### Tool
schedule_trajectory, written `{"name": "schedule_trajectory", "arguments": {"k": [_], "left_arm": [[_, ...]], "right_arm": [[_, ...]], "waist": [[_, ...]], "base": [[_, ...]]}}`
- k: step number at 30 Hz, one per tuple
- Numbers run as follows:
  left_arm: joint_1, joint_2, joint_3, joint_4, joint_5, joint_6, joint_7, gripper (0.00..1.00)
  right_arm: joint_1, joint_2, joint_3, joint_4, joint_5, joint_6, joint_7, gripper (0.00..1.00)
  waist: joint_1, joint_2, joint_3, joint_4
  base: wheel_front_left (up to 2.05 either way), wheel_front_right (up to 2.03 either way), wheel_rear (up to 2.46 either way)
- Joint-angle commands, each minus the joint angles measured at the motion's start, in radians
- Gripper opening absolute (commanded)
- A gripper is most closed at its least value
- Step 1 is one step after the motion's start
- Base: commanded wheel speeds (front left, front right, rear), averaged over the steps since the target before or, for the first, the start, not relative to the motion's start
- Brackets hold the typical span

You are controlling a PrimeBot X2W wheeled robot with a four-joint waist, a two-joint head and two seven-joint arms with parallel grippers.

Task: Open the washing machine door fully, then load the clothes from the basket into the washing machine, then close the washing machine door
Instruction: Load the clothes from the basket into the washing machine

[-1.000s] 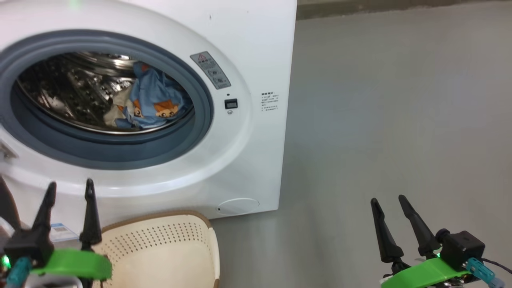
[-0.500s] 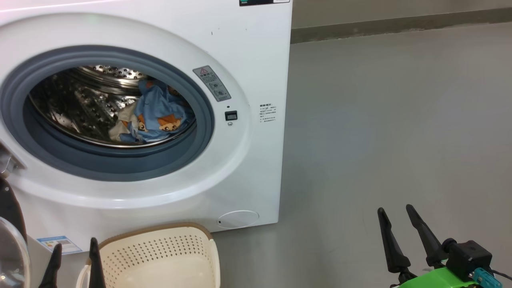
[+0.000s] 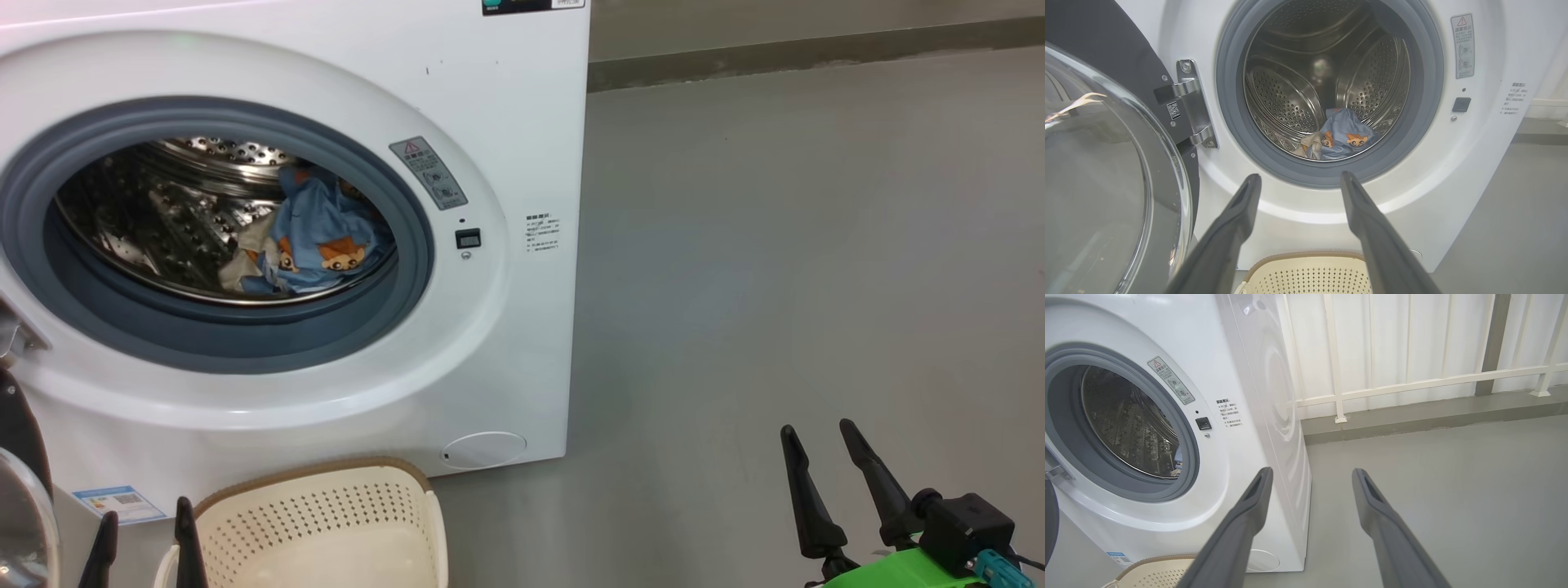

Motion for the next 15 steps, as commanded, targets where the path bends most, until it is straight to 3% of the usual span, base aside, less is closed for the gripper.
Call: {"name": "schedule_trajectory", "arguments": {"k": [1, 15], "left_arm": [[-0.019, 0.013, 0.031, -0.027, 0.003, 0.005, -0.006, 1.0], [-0.026, 0.013, 0.009, -0.004, -0.01, 0.003, -0.005, 1.0]], "right_arm": [[-0.015, -0.007, 0.027, -0.028, -0.012, 0.006, -0.001, 1.0], [-0.014, -0.008, 0.035, -0.026, -0.01, 0.006, 0.004, 1.0]], "waist": [[0.0, 0.0, -0.002, 0.001], [0.0, 0.0, -0.002, 0.01]], "base": [[0.0, 0.0, 0.0], [0.0, 0.0, 0.0]]}}
